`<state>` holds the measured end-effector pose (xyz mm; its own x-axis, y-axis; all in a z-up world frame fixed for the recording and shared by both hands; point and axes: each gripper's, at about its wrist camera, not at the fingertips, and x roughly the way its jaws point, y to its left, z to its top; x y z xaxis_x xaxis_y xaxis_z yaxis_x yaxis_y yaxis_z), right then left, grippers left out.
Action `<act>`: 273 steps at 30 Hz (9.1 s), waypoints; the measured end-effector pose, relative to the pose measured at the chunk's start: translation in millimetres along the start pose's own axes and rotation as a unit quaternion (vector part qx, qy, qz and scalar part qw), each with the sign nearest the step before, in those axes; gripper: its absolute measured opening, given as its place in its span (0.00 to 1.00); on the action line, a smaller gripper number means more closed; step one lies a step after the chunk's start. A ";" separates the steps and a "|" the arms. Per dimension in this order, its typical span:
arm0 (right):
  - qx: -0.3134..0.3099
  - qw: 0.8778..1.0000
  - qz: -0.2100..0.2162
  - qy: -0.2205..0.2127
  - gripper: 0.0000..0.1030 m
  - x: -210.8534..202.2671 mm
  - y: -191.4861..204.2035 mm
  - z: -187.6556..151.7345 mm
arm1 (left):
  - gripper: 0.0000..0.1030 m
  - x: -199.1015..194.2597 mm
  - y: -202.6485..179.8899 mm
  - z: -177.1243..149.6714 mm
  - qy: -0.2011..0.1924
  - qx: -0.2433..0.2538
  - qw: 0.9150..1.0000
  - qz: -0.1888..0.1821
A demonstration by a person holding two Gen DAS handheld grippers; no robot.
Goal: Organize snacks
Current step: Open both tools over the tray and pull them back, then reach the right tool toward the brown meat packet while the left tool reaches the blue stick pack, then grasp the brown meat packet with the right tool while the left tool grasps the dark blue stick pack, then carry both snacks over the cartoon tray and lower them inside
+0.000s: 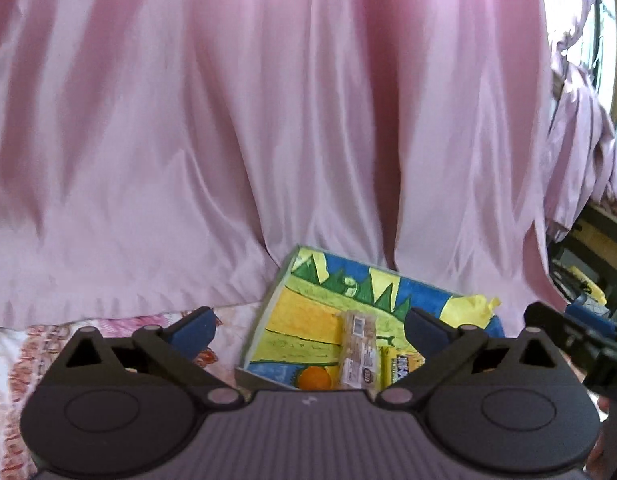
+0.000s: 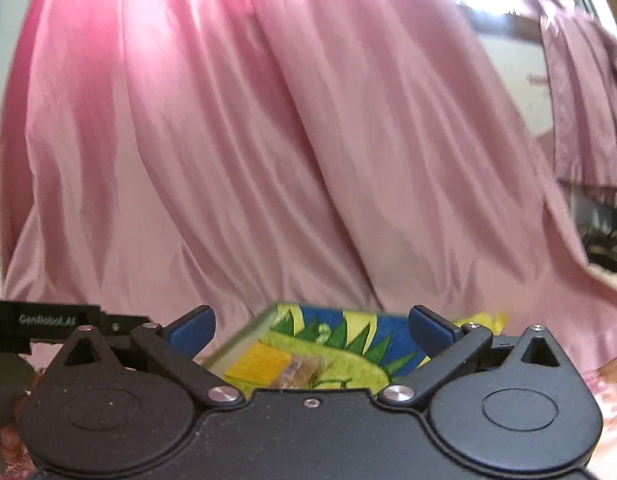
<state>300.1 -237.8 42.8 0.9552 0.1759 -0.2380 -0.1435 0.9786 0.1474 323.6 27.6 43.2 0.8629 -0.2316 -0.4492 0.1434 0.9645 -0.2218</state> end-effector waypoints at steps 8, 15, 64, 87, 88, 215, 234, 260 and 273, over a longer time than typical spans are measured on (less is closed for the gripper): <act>-0.030 0.999 0.007 -0.040 0.99 -78.2 16.7 11.6 | 1.00 -87.2 -10.5 -13.6 -0.029 0.024 0.999 0.013; -0.035 0.996 0.023 -0.075 0.99 -147.8 27.2 0.0 | 1.00 -164.0 -13.0 -44.2 -0.073 0.045 0.995 0.047; -0.007 0.992 0.008 0.126 0.99 -241.4 47.9 -126.3 | 1.00 -227.9 -8.1 -186.4 0.036 0.037 0.994 0.091; -0.012 0.991 0.003 0.136 0.99 -208.8 45.0 -128.6 | 1.00 -204.0 5.9 -176.6 0.073 0.032 0.992 0.093; -0.014 0.991 0.003 0.136 0.99 -206.2 44.6 -128.3 | 1.00 -202.0 6.8 -175.3 0.073 0.033 0.993 0.092; -0.099 0.975 0.049 0.191 0.72 -8.7 32.2 -163.0 | 0.45 19.5 -20.3 -145.3 0.232 0.161 0.959 -0.009; -0.259 0.953 0.010 0.157 0.47 -31.0 55.7 -168.6 | 0.33 -23.0 -4.6 -145.6 0.254 0.106 0.961 -0.015; -0.280 0.959 -0.050 0.015 0.47 -45.4 45.6 -137.3 | 0.33 3.8 -26.4 -75.9 0.170 0.082 0.978 -0.086; -0.235 0.969 -0.078 -0.002 0.47 33.0 23.5 -88.5 | 0.33 109.9 -36.3 -18.5 0.081 0.087 0.990 -0.080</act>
<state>305.3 -199.6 -46.6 0.9755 0.0228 -0.2187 -0.0987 0.9341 -0.3431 404.3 -35.2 -14.2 0.7348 -0.3876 -0.5566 0.3656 0.9175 -0.1563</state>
